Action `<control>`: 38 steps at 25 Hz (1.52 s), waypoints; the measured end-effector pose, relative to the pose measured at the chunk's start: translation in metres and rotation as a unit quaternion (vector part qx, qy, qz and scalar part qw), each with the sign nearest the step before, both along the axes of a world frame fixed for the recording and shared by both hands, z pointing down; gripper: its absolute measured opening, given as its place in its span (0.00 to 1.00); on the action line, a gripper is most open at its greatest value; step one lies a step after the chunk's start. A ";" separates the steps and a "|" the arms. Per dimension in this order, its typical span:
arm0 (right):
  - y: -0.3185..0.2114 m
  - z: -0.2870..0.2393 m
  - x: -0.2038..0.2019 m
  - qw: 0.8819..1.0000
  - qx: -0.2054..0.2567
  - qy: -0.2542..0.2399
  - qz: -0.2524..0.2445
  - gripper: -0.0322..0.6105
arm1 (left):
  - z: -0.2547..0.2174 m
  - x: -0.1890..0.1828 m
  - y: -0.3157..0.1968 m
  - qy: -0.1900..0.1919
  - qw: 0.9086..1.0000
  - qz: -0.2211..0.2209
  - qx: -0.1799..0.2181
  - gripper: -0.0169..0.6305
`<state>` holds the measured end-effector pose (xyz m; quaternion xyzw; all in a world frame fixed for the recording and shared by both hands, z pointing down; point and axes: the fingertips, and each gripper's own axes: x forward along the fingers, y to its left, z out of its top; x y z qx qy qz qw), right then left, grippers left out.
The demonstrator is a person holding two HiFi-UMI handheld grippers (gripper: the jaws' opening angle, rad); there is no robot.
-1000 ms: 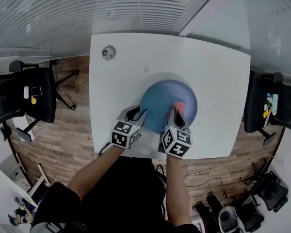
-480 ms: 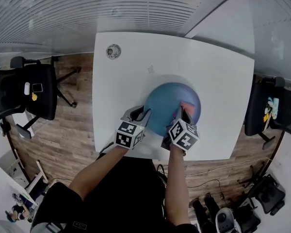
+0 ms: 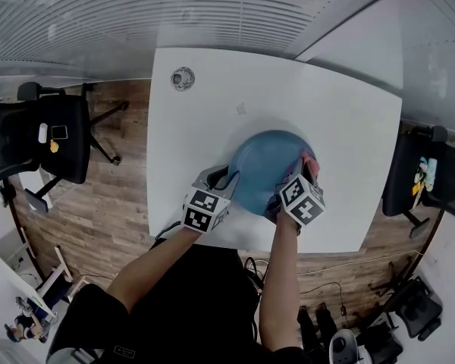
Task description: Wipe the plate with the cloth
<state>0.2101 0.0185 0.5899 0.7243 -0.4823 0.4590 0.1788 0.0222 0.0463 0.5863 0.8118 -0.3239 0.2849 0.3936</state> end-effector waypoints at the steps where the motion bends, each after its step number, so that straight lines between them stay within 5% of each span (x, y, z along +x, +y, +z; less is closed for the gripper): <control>1: -0.003 0.000 0.003 1.000 0.002 0.003 0.003 0.07 | 0.000 0.000 0.000 0.000 1.000 0.003 0.000 0.16; 16: -0.037 0.002 -0.006 0.999 0.022 0.010 -0.036 0.07 | 0.005 0.001 0.000 -0.009 0.999 0.036 0.013 0.17; 29: -0.065 -0.003 -0.059 0.990 0.044 -0.018 -0.136 0.07 | 0.000 0.002 0.002 -0.010 0.998 0.057 0.017 0.19; 38: -0.065 -0.002 -0.108 0.973 0.053 -0.019 -0.225 0.07 | 0.001 0.004 0.003 -0.008 0.998 0.055 0.014 0.19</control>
